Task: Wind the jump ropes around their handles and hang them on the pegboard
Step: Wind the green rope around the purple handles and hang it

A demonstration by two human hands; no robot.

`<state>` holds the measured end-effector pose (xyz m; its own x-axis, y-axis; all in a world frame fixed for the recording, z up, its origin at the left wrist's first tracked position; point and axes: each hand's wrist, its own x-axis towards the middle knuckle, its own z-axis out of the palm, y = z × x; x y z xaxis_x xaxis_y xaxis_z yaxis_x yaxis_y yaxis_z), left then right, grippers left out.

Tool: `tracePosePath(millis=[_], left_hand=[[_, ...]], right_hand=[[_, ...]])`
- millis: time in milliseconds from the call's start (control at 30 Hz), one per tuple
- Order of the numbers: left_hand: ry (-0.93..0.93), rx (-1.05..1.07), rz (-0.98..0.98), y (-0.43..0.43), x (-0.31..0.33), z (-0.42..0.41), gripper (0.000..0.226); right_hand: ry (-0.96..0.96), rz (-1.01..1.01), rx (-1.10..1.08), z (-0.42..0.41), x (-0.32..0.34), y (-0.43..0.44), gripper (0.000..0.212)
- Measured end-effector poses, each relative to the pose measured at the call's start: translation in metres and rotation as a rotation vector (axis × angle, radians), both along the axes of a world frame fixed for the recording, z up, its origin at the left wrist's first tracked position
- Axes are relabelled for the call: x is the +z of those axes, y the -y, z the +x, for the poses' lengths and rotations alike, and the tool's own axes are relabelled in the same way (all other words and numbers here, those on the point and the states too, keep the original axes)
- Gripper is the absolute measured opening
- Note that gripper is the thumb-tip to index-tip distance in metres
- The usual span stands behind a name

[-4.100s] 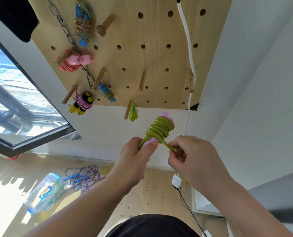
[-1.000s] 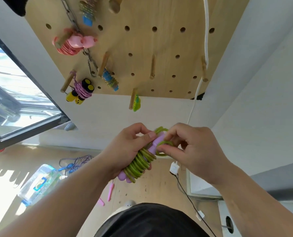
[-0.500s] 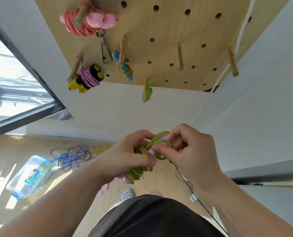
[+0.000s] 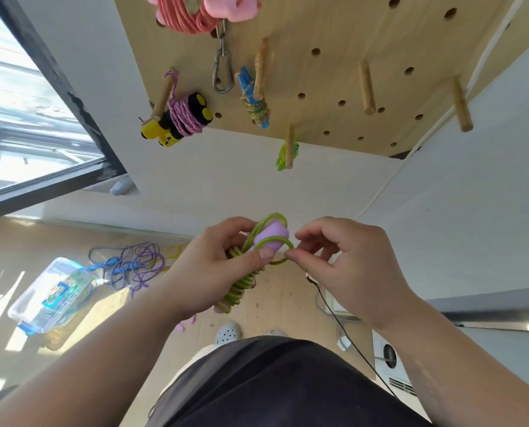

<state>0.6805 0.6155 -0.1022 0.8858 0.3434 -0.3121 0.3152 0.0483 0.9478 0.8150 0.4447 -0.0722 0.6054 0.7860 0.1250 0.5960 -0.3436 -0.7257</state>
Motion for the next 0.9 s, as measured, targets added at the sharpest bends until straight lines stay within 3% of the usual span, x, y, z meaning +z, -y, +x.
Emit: tracePosePath(millis=[233,367,433,567,700,733,800,900], left_hand=[[0.038,-0.057,0.0,-0.006,-0.001,-0.009,0.047],[0.045,-0.111,-0.047,-0.008,-0.005,-0.008,0.037],[0.074,-0.162,0.063,-0.011,-0.007,-0.009,0.034],[0.167,-0.285,0.492,-0.021,-0.01,-0.012,0.043],[0.254,-0.356,0.644,-0.03,-0.005,-0.015,0.043],[0.267,-0.377,0.641,-0.031,-0.004,-0.015,0.039],[0.269,-0.43,0.526,-0.034,-0.003,-0.012,0.034],[0.278,-0.457,0.339,-0.035,-0.002,-0.008,0.038]], right_hand=[[0.057,0.054,0.084,-0.011,-0.013,-0.005,0.012],[0.108,0.064,0.129,-0.007,-0.014,-0.005,0.013],[-0.024,0.086,0.126,-0.006,-0.014,-0.005,0.01],[-0.284,0.168,0.111,-0.007,-0.018,-0.005,0.01],[-0.302,0.204,0.142,-0.008,-0.014,-0.008,0.009],[-0.289,0.21,0.144,-0.008,-0.011,-0.008,0.005],[-0.26,0.219,0.141,-0.011,-0.008,-0.011,0.019],[-0.042,0.172,0.182,-0.014,-0.008,-0.014,0.033]])
